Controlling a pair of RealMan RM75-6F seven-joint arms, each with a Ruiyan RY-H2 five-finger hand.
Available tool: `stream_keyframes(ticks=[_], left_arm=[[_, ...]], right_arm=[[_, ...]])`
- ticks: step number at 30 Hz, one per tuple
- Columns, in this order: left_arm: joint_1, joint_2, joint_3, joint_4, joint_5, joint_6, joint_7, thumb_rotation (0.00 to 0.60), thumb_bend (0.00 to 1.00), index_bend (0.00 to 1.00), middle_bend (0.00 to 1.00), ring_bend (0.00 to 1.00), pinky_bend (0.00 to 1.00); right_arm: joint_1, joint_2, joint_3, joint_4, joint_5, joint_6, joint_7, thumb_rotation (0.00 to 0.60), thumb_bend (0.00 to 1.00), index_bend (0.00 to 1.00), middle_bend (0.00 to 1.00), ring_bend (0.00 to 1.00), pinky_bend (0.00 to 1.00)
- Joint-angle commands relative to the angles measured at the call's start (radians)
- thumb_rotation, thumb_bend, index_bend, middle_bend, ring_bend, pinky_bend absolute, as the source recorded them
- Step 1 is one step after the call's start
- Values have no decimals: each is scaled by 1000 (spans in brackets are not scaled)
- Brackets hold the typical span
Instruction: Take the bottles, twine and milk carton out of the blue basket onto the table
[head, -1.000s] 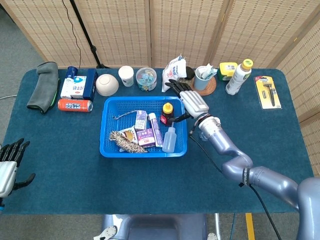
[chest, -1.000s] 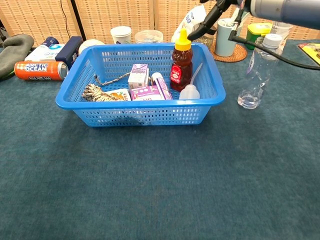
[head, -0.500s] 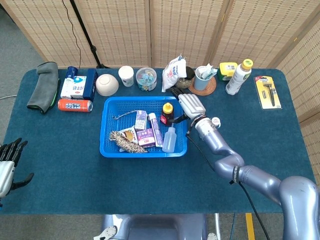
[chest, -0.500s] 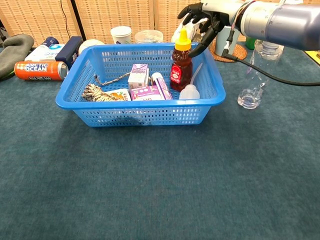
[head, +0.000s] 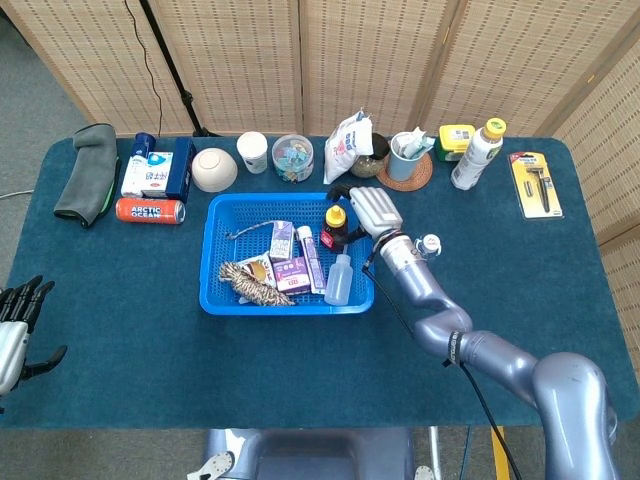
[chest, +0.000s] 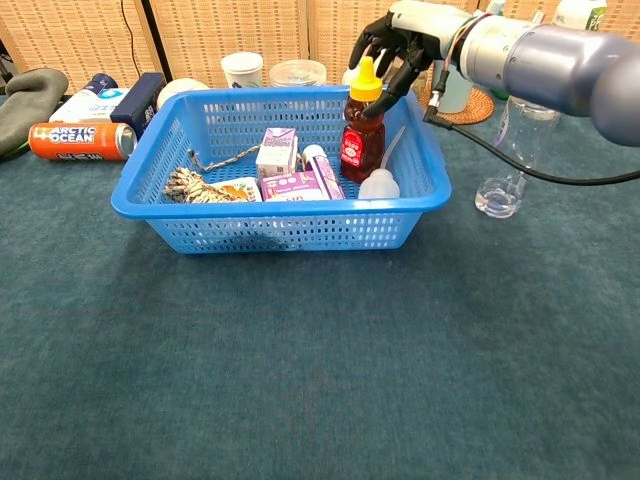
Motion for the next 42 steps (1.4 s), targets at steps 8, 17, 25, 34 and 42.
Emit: stream_keyframes(ticks=[8, 17, 25, 34, 42], left_arm=[[-2, 2, -2, 2, -6, -6, -7, 600, 234, 0, 0, 0, 0], [-1, 5, -3, 3, -7, -3, -13, 600, 234, 0, 0, 0, 0], [-1, 5, -2, 1, -5, -3, -11, 600, 234, 0, 0, 0, 0], [0, 8, 2, -1, 4, -2, -20, 600, 234, 0, 0, 0, 0], [1, 10, 6, -1, 14, 1, -25, 600, 234, 0, 0, 0, 0]], right_arm=[[7, -41, 16, 48, -2, 5, 36, 600, 39, 461, 487, 432, 600], [5, -68, 25, 89, -19, 33, 58, 600, 309, 534, 564, 502, 665], [-11, -27, 33, 32, -52, 85, 70, 600, 340, 554, 582, 517, 674], [-34, 73, 58, -66, -79, 170, 24, 600, 340, 559, 586, 518, 674], [-78, 185, 69, -130, -88, 232, -28, 600, 339, 560, 587, 518, 674]])
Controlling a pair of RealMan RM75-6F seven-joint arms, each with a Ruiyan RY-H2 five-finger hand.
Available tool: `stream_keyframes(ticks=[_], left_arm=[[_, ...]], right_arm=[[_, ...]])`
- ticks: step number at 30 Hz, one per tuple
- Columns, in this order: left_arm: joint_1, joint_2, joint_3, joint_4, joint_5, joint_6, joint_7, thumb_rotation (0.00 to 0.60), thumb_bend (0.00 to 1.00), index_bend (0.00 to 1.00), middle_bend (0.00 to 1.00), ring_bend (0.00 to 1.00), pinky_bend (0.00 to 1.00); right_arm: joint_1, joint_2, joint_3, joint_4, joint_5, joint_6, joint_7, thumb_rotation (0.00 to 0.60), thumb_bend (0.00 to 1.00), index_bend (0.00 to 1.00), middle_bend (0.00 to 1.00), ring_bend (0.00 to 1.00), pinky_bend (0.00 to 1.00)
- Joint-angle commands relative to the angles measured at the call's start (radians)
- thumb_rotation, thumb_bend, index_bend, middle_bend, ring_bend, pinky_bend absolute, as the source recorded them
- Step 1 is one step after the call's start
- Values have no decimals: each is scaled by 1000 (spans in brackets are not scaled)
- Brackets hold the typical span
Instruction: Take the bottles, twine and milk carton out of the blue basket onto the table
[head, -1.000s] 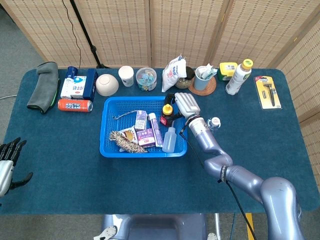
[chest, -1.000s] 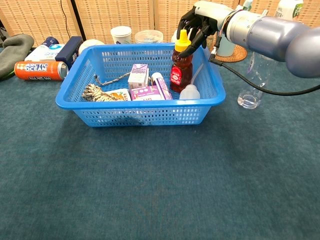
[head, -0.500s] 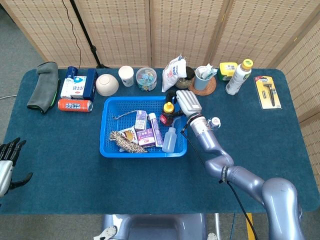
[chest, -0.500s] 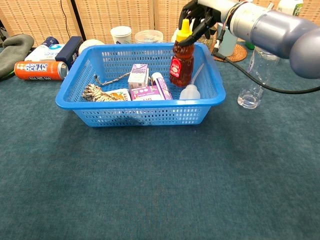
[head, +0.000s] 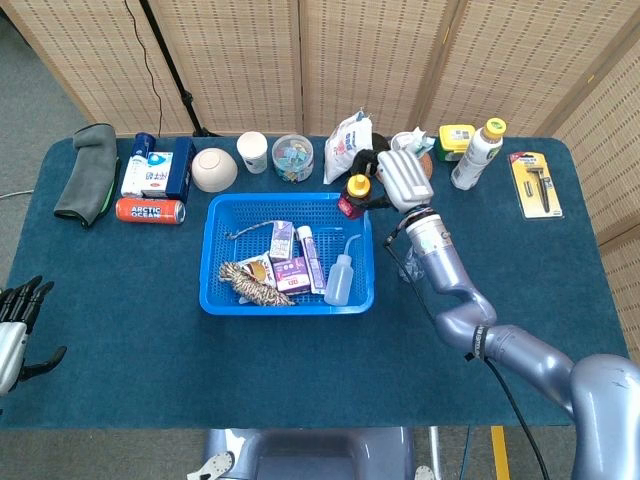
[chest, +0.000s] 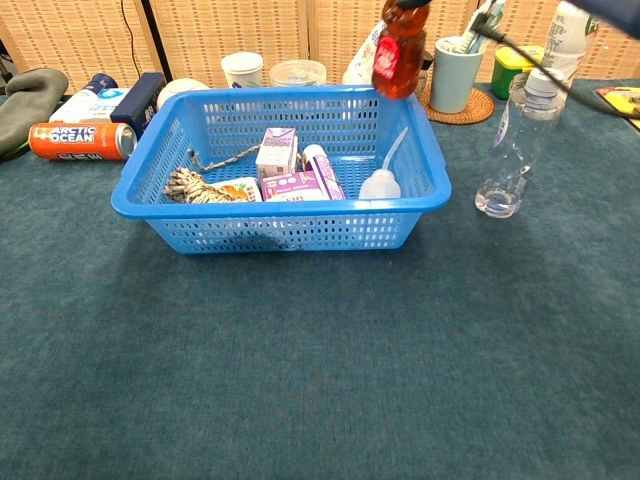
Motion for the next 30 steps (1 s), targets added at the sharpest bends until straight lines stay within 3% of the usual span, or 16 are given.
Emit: stream_keyframes(ticks=[1, 11, 19, 30], left_arm=[[0, 0, 2, 0, 3, 0, 1, 600, 234, 0, 0, 0, 0], [-1, -5, 9, -6, 15, -1, 16, 600, 234, 0, 0, 0, 0], [-4, -7, 9, -10, 12, -5, 26, 600, 233, 0, 0, 0, 0], [-3, -6, 11, -12, 14, -5, 26, 600, 234, 0, 0, 0, 0]], right_arm=[[-31, 57, 10, -31, 1, 31, -19, 600, 340, 560, 587, 518, 674], [-135, 219, -4, -117, 2, 61, 3, 600, 339, 560, 588, 518, 677], [-227, 328, -71, -162, -52, 84, 29, 600, 340, 560, 588, 518, 677], [-344, 379, -179, -210, -140, 144, 83, 600, 340, 560, 588, 518, 677]])
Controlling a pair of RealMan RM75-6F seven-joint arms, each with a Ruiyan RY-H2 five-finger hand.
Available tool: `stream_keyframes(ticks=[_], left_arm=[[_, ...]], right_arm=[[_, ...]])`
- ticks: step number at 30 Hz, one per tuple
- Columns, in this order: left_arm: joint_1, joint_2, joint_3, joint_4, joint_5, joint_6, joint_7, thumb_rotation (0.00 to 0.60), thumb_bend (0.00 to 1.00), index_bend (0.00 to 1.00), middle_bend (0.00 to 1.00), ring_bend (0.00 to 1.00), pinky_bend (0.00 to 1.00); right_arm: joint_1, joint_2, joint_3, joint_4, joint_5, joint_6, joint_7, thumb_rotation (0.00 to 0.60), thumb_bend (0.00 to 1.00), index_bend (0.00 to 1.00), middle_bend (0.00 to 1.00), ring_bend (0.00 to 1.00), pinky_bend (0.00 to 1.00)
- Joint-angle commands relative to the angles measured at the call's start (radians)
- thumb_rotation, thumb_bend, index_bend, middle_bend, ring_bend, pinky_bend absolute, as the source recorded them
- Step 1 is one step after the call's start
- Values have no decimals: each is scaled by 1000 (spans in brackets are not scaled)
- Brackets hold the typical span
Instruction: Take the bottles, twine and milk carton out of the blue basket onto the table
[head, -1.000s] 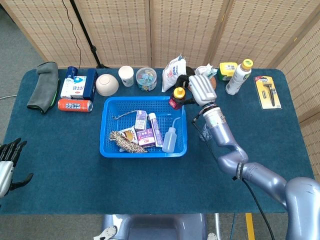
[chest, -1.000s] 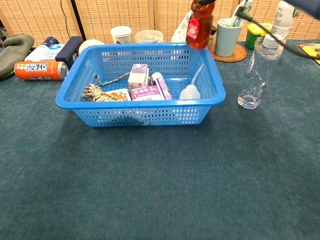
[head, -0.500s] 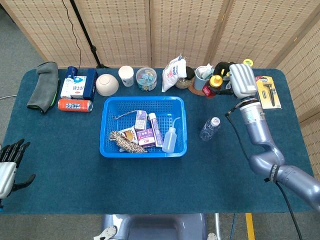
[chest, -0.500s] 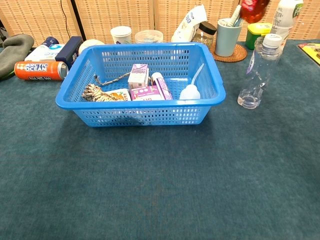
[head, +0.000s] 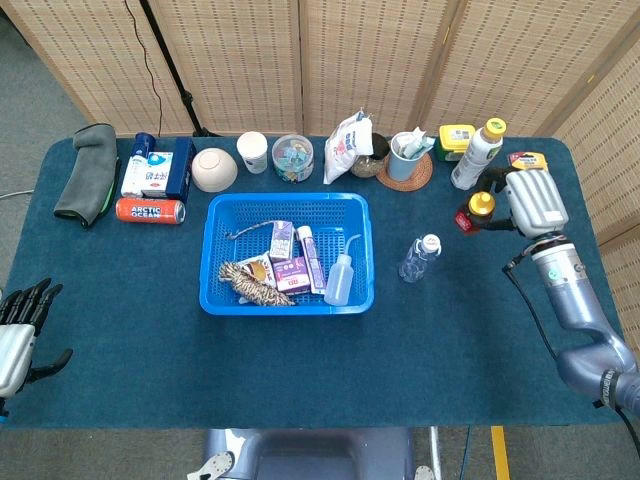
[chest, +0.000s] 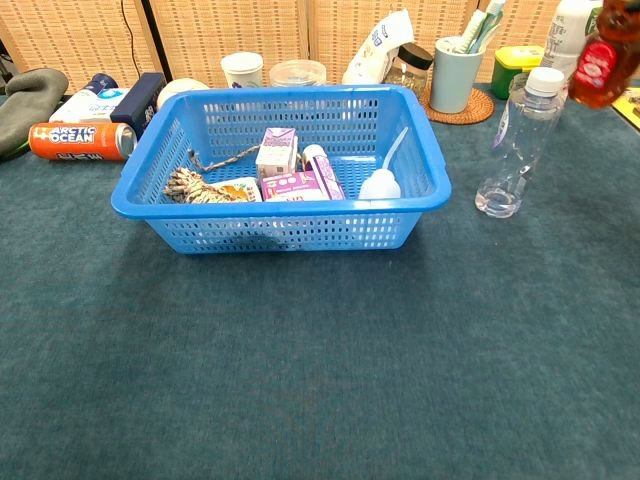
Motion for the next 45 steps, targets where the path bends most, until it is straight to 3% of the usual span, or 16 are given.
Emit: stream_keyframes(ticks=[1, 10, 17, 27, 29, 30, 33, 34, 36, 39, 45], left_arm=[[0, 0, 1, -1, 1, -1, 1, 600, 234, 0, 0, 0, 0], [-1, -1, 1, -2, 0, -2, 6, 600, 234, 0, 0, 0, 0], [-2, -3, 2, -3, 0, -4, 13, 600, 234, 0, 0, 0, 0], [-2, -6, 8, -7, 8, -3, 21, 600, 233, 0, 0, 0, 0], [-2, -6, 8, -8, 9, -3, 23, 600, 234, 0, 0, 0, 0], [-2, -7, 8, -7, 8, -2, 23, 600, 234, 0, 0, 0, 0], [-2, -7, 7, -7, 6, -3, 23, 600, 234, 0, 0, 0, 0], [-2, -7, 7, -7, 6, -4, 23, 600, 234, 0, 0, 0, 0], [-3, -7, 7, -7, 6, -4, 24, 600, 234, 0, 0, 0, 0], [-4, -7, 7, -7, 5, -6, 24, 600, 234, 0, 0, 0, 0], [-6, -6, 6, -6, 3, -9, 19, 600, 234, 0, 0, 0, 0]], right_arm=[[-26, 9, -24, -7, -19, 16, 17, 600, 340, 560, 588, 518, 677], [-80, 52, -63, -35, -56, 51, 44, 600, 340, 561, 589, 518, 677], [-129, 102, -107, -140, -78, 48, 90, 600, 348, 559, 589, 517, 676], [-162, 25, -141, -147, -115, 90, 60, 600, 350, 552, 586, 506, 668], [-159, 13, -147, -141, -139, 95, 77, 600, 349, 496, 544, 469, 643], [-158, 14, -151, -136, -148, 94, 86, 600, 331, 418, 481, 415, 601], [-157, 15, -156, -127, -164, 99, 83, 600, 145, 167, 246, 218, 440], [-158, 18, -156, -128, -164, 100, 75, 600, 67, 105, 176, 153, 382], [-159, 25, -158, -138, -162, 96, 61, 600, 4, 37, 87, 63, 304], [-164, 46, -161, -172, -158, 90, 37, 600, 0, 0, 6, 1, 218], [-189, 76, -152, -218, -155, 140, -24, 600, 0, 0, 0, 0, 176]])
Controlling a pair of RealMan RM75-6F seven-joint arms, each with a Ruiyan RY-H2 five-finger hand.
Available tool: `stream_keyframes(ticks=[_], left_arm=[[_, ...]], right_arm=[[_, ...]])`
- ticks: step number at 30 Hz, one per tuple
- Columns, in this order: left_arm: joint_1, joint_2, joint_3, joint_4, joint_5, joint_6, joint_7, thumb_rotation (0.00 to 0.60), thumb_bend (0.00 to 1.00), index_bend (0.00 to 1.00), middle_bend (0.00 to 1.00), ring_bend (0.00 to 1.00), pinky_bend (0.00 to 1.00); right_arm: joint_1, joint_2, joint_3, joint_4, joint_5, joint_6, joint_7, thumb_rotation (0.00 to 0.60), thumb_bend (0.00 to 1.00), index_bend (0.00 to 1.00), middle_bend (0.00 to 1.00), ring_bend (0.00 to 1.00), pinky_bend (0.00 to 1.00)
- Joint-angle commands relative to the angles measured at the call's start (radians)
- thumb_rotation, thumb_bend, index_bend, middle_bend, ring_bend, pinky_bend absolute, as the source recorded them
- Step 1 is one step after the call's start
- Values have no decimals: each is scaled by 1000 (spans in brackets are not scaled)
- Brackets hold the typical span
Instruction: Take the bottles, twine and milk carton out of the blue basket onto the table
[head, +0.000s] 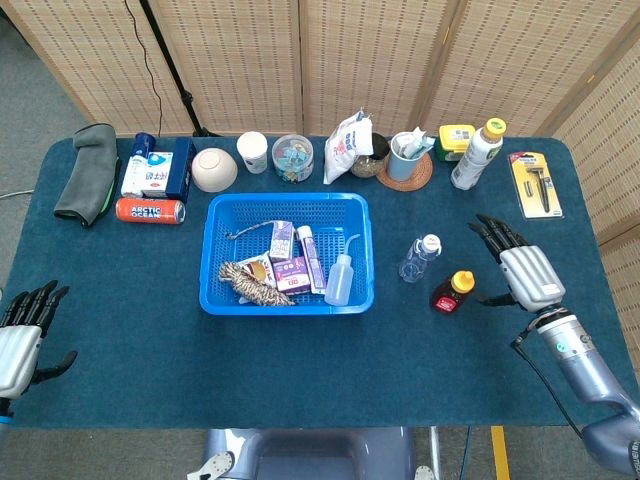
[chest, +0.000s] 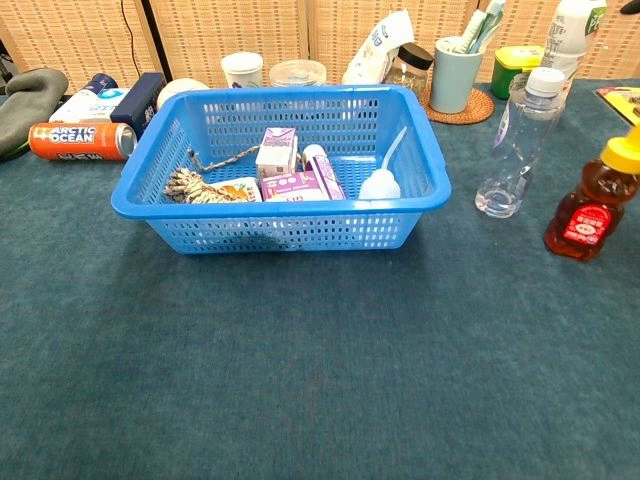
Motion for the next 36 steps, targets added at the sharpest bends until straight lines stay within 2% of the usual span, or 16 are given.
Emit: stream_keyframes(ticks=[1, 7, 15, 23, 29, 33, 36], left_arm=[[-3, 1, -2, 0, -1, -3, -4, 600, 234, 0, 0, 0, 0], [-34, 12, -13, 4, 24, -27, -34, 600, 233, 0, 0, 0, 0], [-121, 36, -58, 16, 53, -92, -90, 600, 236, 0, 0, 0, 0], [-277, 109, -108, -83, 76, -261, -112, 600, 237, 0, 0, 0, 0], [-381, 135, -161, -165, 14, -375, -54, 600, 237, 0, 0, 0, 0], [-453, 124, -192, -196, -64, -457, 19, 600, 237, 0, 0, 0, 0], [-527, 107, -215, -203, -163, -548, 75, 600, 237, 0, 0, 0, 0]], right_arm=[[-23, 25, 6, -29, -6, 48, -38, 600, 0, 0, 0, 0, 172], [-94, 51, 4, -54, -49, 197, -105, 600, 0, 0, 0, 0, 133], [-168, 54, -29, -75, -82, 286, -152, 600, 0, 0, 0, 0, 84], [-275, -10, -83, -50, -108, 392, -209, 600, 0, 0, 0, 0, 82], [-304, -33, -93, -36, -120, 412, -236, 600, 0, 0, 0, 0, 77], [-312, -32, -83, -36, -115, 420, -234, 600, 0, 0, 0, 0, 76], [-316, -27, -69, -32, -100, 419, -209, 600, 0, 0, 0, 0, 77]])
